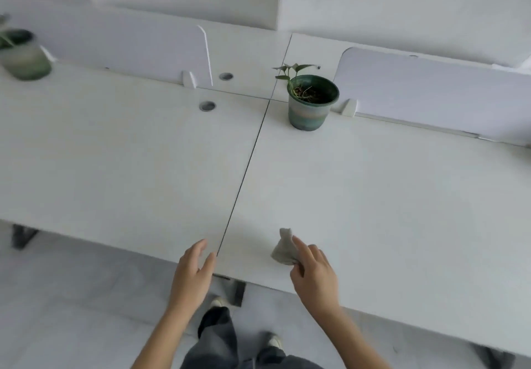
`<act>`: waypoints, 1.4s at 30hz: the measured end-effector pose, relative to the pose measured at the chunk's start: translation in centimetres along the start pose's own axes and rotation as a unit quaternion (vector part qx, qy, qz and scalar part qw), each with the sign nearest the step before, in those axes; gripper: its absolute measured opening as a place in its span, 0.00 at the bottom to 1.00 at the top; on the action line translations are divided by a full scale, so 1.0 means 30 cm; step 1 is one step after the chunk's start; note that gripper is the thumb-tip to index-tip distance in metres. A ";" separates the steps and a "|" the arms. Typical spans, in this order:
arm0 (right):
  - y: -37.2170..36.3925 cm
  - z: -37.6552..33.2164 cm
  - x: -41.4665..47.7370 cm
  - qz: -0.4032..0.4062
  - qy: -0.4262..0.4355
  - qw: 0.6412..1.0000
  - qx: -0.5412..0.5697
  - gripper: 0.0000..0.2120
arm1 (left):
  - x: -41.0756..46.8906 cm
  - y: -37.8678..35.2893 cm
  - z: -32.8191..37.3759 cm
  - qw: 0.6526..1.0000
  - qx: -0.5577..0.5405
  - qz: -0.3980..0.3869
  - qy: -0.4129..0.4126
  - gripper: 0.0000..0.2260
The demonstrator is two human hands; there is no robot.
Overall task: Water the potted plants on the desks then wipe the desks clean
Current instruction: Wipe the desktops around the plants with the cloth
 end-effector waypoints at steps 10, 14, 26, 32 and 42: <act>-0.170 -0.306 -0.310 -0.120 0.275 0.953 -0.024 0.24 | -0.571 0.197 -0.491 0.941 -0.169 0.169 0.238 0.15; -0.244 -0.438 -0.405 -0.155 0.279 0.948 -0.005 0.24 | -0.644 0.236 -0.487 0.958 -0.168 0.128 0.196 0.07; -0.505 -0.851 -0.925 -0.311 0.296 0.901 0.058 0.17 | -1.270 0.655 -1.031 0.838 -0.286 0.351 0.304 0.07; -0.566 -0.968 -0.931 -0.305 0.321 0.895 0.051 0.19 | -1.323 0.689 -1.133 0.814 -0.305 0.373 0.326 0.07; -0.890 -1.346 -0.710 -0.364 0.375 0.847 0.095 0.14 | -1.080 0.944 -1.219 0.766 -0.317 0.434 0.352 0.05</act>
Point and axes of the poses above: each hand's wrist, its own x-axis towards the middle knuckle, its own y-axis out of the back of the hand, z = x × y, the point moved 9 cm from there along x, towards the middle knuckle, and after that the axes turned 3 degrees about -x, right-handed, at the moved point
